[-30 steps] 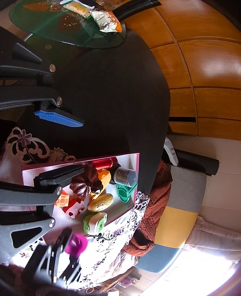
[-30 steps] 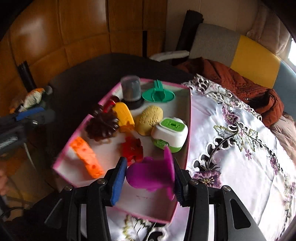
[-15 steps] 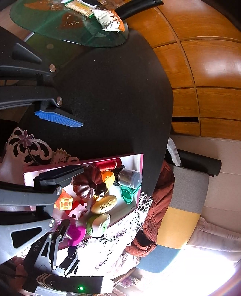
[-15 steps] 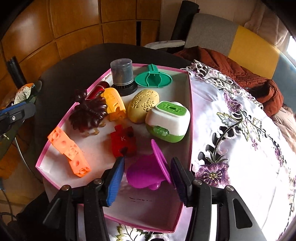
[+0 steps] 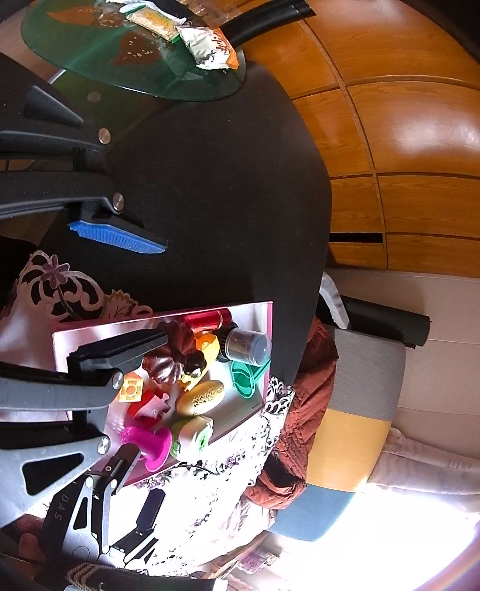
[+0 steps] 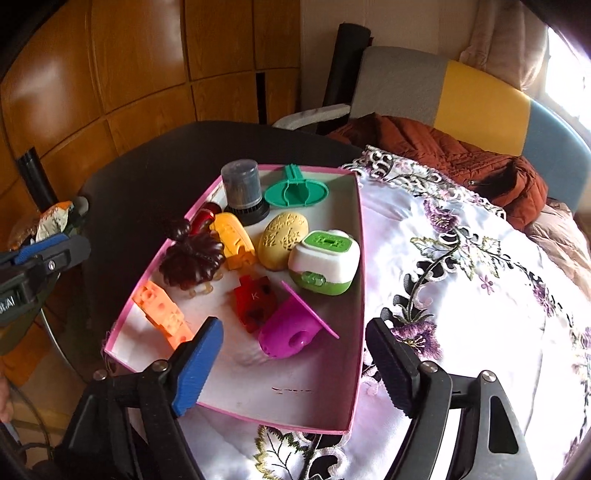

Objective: Organize rigid objects

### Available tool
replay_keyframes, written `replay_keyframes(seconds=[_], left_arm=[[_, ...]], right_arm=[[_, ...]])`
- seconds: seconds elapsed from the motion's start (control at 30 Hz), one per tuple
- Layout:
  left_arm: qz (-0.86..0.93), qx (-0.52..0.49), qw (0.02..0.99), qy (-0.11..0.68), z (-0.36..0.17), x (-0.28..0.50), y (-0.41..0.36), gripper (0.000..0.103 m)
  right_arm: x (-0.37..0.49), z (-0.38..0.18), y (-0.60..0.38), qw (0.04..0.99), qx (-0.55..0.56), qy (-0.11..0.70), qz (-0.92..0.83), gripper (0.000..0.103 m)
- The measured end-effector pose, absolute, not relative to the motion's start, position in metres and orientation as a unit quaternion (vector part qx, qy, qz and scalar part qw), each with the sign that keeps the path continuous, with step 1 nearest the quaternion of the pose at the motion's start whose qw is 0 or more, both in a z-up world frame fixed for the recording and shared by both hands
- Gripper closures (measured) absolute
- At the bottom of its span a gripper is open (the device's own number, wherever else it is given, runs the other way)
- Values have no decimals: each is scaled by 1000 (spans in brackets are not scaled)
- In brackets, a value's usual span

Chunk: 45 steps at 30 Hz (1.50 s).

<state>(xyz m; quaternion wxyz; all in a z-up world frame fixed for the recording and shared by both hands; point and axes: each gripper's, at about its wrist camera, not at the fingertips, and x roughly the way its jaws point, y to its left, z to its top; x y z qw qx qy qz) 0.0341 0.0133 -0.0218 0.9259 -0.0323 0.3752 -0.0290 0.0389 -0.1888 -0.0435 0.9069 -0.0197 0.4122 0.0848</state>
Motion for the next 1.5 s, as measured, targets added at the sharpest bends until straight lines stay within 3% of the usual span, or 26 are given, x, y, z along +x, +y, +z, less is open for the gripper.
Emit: replay_keyframes(seconds=[0.23, 0.4, 0.47, 1.13, 1.27, 1.5], left_arm=[[-30, -26, 932, 360, -10, 20, 4, 58], [-24, -15, 938, 344, -2, 6, -6, 39], [-14, -14, 943, 332, 1, 0, -8, 36], [8, -17, 941, 339, -1, -4, -7, 36], [10, -14, 943, 334, -1, -3, -6, 45], [3, -24, 940, 341, -2, 0, -3, 46]], right_arm=[[26, -19, -192, 932, 12, 360, 43, 14], [17, -9, -192, 943, 14, 332, 14, 11], [17, -11, -191, 942, 12, 334, 10, 10], [8, -11, -189, 941, 12, 339, 6, 10], [8, -12, -187, 940, 9, 340, 6, 10], [9, -11, -189, 941, 8, 338, 6, 10]])
